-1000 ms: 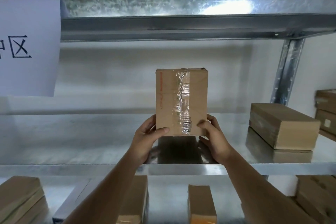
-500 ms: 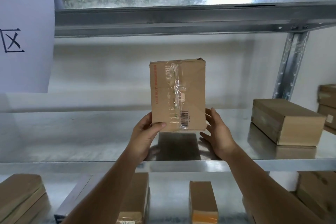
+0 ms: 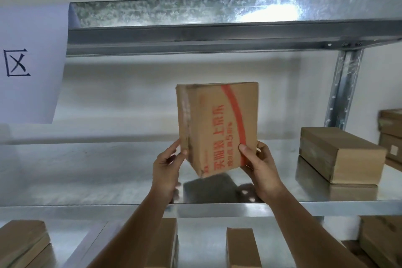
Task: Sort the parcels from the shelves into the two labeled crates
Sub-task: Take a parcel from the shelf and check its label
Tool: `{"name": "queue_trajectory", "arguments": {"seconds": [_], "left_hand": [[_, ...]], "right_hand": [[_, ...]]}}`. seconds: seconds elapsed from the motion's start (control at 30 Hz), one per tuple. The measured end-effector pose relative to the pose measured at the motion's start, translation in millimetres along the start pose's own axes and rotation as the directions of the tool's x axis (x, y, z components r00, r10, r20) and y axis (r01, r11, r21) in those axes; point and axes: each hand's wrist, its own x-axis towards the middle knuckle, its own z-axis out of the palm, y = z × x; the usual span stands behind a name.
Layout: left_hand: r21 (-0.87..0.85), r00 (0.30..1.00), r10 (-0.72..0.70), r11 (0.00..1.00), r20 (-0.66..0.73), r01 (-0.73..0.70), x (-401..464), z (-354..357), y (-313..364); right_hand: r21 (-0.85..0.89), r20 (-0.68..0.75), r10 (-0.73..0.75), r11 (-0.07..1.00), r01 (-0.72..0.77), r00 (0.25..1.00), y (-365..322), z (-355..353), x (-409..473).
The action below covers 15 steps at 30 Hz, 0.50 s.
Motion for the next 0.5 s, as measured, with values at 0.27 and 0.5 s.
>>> {"name": "queue_trajectory", "arguments": {"seconds": [0.27, 0.5], "left_hand": [[0.079, 0.955, 0.043, 0.995, 0.294, -0.069, -19, 5, 15], [0.093, 0.963, -0.016, 0.996, 0.268, -0.01, -15, 2, 10]], "right_hand": [[-0.146, 0.025, -0.055, 0.988, 0.058, 0.998, 2, 5, -3], [-0.186, 0.003, -0.003, 0.983, 0.004, 1.0, 0, 7, -6]]}}
